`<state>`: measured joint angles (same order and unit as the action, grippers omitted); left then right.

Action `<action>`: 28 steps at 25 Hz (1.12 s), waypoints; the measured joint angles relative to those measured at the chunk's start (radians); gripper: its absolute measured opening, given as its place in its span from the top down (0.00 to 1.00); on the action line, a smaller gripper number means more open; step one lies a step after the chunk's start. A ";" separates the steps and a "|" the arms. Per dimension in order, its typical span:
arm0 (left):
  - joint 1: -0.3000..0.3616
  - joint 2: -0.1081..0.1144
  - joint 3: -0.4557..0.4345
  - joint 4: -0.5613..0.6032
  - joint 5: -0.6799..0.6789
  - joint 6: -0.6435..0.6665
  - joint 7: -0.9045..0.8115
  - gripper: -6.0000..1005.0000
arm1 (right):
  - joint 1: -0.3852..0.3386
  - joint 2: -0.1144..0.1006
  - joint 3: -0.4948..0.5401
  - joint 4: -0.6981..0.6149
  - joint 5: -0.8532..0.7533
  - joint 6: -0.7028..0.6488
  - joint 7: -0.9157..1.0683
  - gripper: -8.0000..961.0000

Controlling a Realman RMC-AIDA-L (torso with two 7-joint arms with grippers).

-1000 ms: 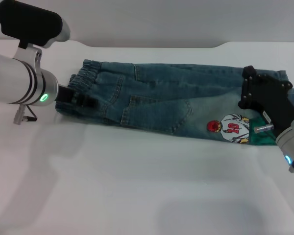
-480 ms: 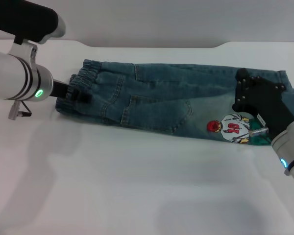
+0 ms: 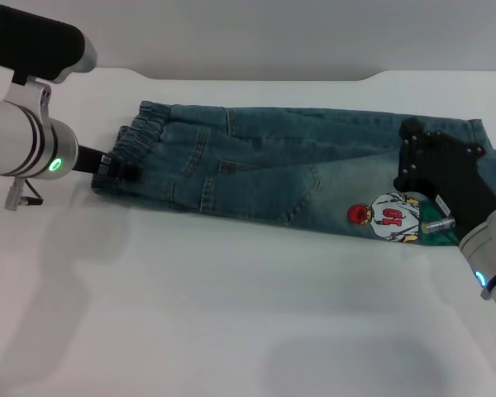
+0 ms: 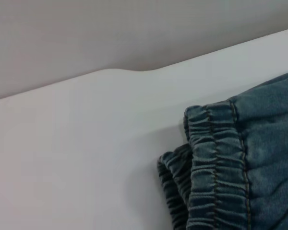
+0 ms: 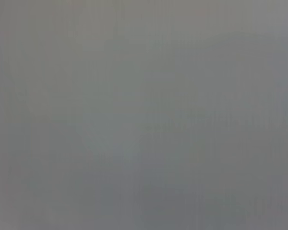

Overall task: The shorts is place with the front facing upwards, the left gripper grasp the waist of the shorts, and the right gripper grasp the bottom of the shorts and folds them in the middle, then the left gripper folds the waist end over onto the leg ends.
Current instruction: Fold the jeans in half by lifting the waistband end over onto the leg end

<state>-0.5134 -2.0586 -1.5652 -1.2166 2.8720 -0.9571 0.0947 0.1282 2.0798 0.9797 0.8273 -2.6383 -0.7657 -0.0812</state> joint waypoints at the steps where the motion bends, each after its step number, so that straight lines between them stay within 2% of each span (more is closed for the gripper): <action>1: 0.000 0.000 -0.001 0.001 -0.001 -0.002 0.000 0.16 | 0.000 0.000 0.000 0.001 0.000 0.000 0.000 0.99; 23: -0.012 0.000 -0.009 0.005 -0.093 -0.047 0.029 0.17 | -0.013 0.000 -0.001 0.025 0.000 0.000 0.000 0.99; 28: 0.006 -0.001 0.001 -0.025 -0.097 -0.048 0.076 0.19 | -0.032 -0.002 -0.001 0.055 -0.001 0.000 -0.003 0.99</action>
<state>-0.5069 -2.0593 -1.5640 -1.2413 2.7751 -1.0049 0.1707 0.0965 2.0778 0.9786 0.8821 -2.6393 -0.7654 -0.0839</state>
